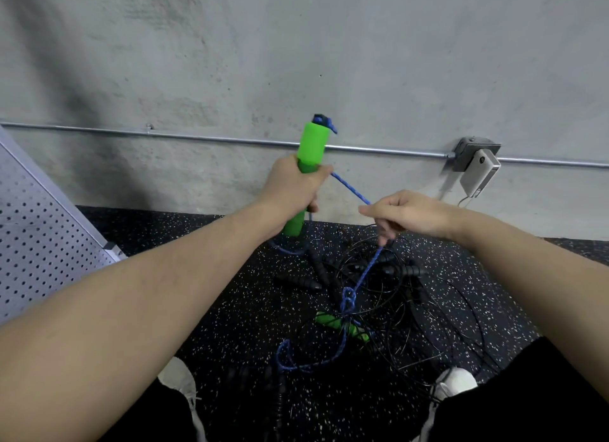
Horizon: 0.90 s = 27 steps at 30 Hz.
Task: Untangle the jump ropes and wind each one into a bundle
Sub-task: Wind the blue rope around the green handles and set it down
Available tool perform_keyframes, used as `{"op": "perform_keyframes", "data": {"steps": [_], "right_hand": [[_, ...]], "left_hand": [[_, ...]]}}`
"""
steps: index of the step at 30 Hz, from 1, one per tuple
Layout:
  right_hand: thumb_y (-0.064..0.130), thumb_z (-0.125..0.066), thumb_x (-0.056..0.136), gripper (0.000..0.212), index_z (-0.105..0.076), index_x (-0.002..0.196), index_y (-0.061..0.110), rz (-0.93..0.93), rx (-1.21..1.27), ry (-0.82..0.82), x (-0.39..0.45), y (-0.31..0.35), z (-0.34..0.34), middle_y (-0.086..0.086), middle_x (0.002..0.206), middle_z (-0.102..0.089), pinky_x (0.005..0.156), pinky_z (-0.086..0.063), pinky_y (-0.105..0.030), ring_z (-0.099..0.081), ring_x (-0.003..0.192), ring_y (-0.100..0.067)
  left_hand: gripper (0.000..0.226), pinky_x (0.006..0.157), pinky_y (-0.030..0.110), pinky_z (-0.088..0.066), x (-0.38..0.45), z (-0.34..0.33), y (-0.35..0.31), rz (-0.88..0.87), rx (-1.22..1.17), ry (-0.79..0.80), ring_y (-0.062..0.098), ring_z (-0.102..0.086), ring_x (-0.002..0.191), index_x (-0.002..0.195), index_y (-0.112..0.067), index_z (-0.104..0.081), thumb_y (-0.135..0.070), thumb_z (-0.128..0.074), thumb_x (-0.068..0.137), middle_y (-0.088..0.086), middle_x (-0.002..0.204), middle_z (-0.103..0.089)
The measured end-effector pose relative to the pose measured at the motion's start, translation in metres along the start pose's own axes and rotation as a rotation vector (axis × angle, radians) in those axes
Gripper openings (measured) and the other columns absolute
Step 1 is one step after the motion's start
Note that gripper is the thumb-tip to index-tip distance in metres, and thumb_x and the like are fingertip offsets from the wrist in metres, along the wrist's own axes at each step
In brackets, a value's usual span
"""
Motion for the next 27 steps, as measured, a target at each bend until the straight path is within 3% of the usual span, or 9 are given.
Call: {"op": "perform_keyframes", "data": {"steps": [4, 7, 9, 12, 16, 19, 22, 25, 27], "right_hand": [[0.033, -0.048, 0.105, 0.025, -0.066, 0.097, 0.016, -0.153, -0.135, 0.280, -0.003, -0.031, -0.027, 0.013, 0.089, -0.075, 0.094, -0.043, -0.023, -0.066, 0.088, -0.001], [0.019, -0.042, 0.107, 0.025, -0.065, 0.098, 0.016, -0.130, -0.116, 0.149, 0.006, -0.041, -0.015, -0.002, 0.075, -0.072, 0.093, -0.046, -0.041, -0.065, 0.085, -0.018], [0.024, -0.041, 0.108, 0.027, -0.066, 0.095, 0.021, -0.061, -0.221, 0.034, 0.008, -0.029, -0.002, 0.003, 0.060, -0.061, 0.083, -0.048, -0.040, -0.061, 0.066, -0.015], [0.030, -0.043, 0.106, 0.025, -0.066, 0.095, 0.030, 0.020, -0.219, -0.087, 0.008, -0.010, 0.008, 0.004, 0.055, -0.053, 0.062, -0.044, -0.028, -0.050, 0.050, -0.009], [0.027, -0.044, 0.106, 0.025, -0.067, 0.098, 0.029, 0.149, -0.165, -0.175, 0.007, 0.024, 0.011, 0.016, 0.046, -0.046, 0.050, -0.034, -0.014, -0.041, 0.044, 0.000], [0.024, -0.044, 0.107, 0.025, -0.061, 0.089, 0.030, 0.186, -0.187, -0.161, 0.012, 0.036, 0.004, 0.019, 0.048, -0.049, 0.051, -0.032, -0.015, -0.041, 0.046, 0.001], [0.023, -0.044, 0.107, 0.026, -0.057, 0.084, 0.026, 0.201, -0.071, -0.192, 0.014, 0.037, 0.005, 0.017, 0.049, -0.047, 0.050, -0.031, -0.016, -0.039, 0.046, -0.001], [0.020, -0.045, 0.107, 0.021, -0.058, 0.091, 0.019, 0.218, 0.162, -0.168, 0.011, 0.035, 0.005, 0.007, 0.056, -0.044, 0.055, -0.034, -0.030, -0.038, 0.054, -0.017], [0.026, -0.049, 0.105, 0.016, -0.055, 0.093, 0.017, 0.199, 0.169, -0.104, 0.012, 0.026, -0.001, -0.001, 0.056, -0.048, 0.060, -0.039, -0.036, -0.043, 0.056, -0.021]], "left_hand": [[0.020, 0.049, 0.028, -0.051, 0.005, 0.035, 0.007, 0.031, -0.079, -0.201, 0.009, -0.048, 0.041, 0.083, -0.019, -0.052, -0.016, -0.067, 0.097, 0.003, 0.064, -0.049], [0.019, 0.048, 0.028, -0.050, 0.006, 0.049, 0.033, 0.153, -0.071, -0.251, 0.010, -0.047, 0.040, 0.083, -0.018, -0.052, -0.014, -0.066, 0.096, 0.005, 0.068, -0.051], [0.013, 0.047, 0.027, -0.049, 0.004, 0.052, 0.051, 0.242, 0.000, -0.193, 0.010, -0.048, 0.037, 0.085, -0.015, -0.056, -0.013, -0.065, 0.095, 0.007, 0.074, -0.058], [0.011, 0.047, 0.028, -0.052, -0.001, 0.044, 0.062, 0.278, 0.054, -0.041, 0.012, -0.052, 0.039, 0.104, -0.014, -0.063, -0.017, -0.067, 0.094, 0.007, 0.090, -0.063], [0.019, 0.069, 0.046, -0.060, -0.010, 0.005, 0.039, 0.169, 0.031, 0.203, 0.018, -0.059, 0.046, 0.112, -0.030, -0.065, -0.022, -0.070, 0.095, 0.002, 0.112, -0.072], [0.008, 0.067, 0.038, -0.058, -0.025, -0.030, 0.024, 0.135, 0.019, 0.372, 0.022, -0.063, 0.051, 0.103, -0.023, -0.065, -0.025, -0.070, 0.097, 0.000, 0.091, -0.076], [0.014, 0.059, 0.024, -0.049, -0.024, -0.035, 0.010, 0.036, 0.199, 0.319, 0.021, -0.065, 0.053, 0.089, -0.026, -0.059, -0.031, -0.067, 0.098, -0.005, 0.051, -0.059], [0.018, 0.058, 0.025, -0.050, -0.018, -0.030, 0.005, 0.018, 0.110, 0.294, 0.021, -0.062, 0.049, 0.086, -0.020, -0.060, -0.030, -0.067, 0.099, -0.003, 0.049, -0.052], [0.018, 0.055, 0.030, -0.053, -0.014, -0.024, 0.003, -0.006, 0.018, 0.255, 0.019, -0.058, 0.046, 0.085, -0.013, -0.062, -0.023, -0.067, 0.099, -0.004, 0.049, -0.049]]}}
Point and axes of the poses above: each hand's wrist, its own x-axis towards the middle knuckle, its own z-axis out of the back of the hand, y = z × x, the point moved 9 cm from there along x, towards the middle knuckle
